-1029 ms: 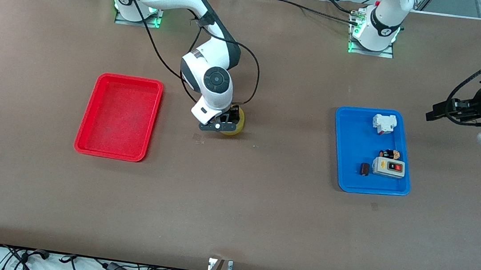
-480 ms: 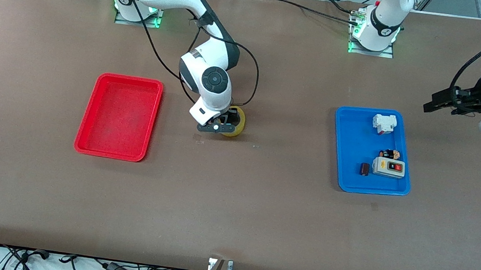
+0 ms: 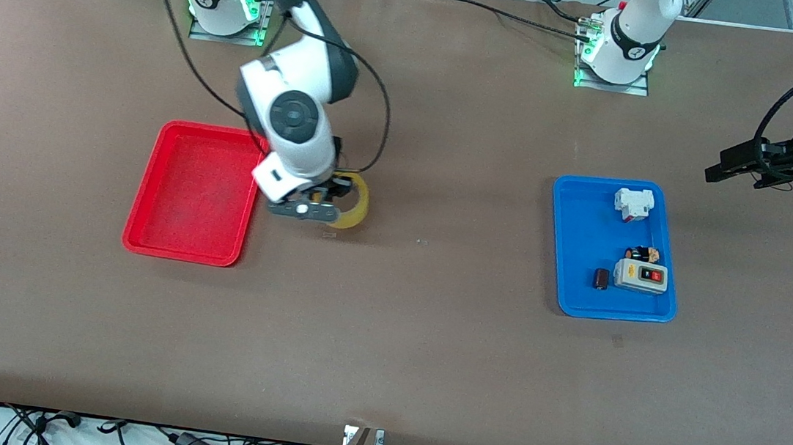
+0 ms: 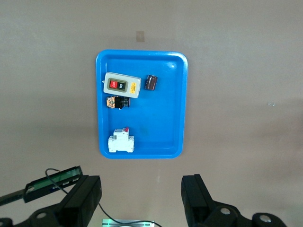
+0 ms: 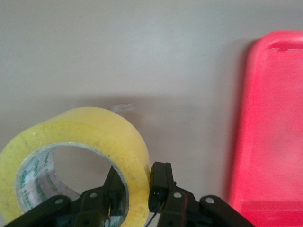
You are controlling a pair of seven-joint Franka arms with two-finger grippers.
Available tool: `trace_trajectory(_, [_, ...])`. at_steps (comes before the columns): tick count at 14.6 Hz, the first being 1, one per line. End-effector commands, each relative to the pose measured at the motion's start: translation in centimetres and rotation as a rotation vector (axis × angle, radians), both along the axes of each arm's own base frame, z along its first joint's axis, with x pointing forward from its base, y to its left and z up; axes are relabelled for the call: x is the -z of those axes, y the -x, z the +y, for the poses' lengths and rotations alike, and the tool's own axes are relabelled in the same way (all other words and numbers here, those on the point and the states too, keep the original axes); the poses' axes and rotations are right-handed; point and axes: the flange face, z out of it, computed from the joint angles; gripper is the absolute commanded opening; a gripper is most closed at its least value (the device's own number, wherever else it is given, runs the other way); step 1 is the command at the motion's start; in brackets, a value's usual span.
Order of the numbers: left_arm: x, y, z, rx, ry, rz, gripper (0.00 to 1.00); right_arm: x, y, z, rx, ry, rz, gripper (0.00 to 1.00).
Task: Place and move tape with both arms
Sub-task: 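Carry the tape with the right gripper into the red tray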
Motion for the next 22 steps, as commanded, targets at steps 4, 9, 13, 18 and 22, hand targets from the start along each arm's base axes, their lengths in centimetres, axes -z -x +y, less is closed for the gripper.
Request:
trace_trajectory(4, [-0.1,-0.3,-0.7,0.032,-0.017,-0.025,1.0,0.4,-0.2,-15.0,-0.009,0.003,0.065,0.06])
trace_trajectory(9, [-0.3,-0.3,-1.3,0.075,-0.081,-0.029,1.0,4.6,0.0,-25.4,-0.049,-0.026,0.089,0.06])
trace_trajectory(13, [-0.2,-0.3,-1.0,0.157,-0.068,-0.026,1.0,7.9,1.9,-29.3,-0.068,-0.04,0.089,0.07])
trace_trajectory(18, [-0.1,-0.3,-0.7,0.155,-0.068,-0.021,1.0,10.7,3.0,-31.5,-0.081,-0.052,0.069,0.1])
trace_trajectory(22, [0.0,-0.2,-0.6,0.153,-0.068,-0.017,1.0,11.2,3.3,-31.7,-0.087,-0.053,0.073,0.42])
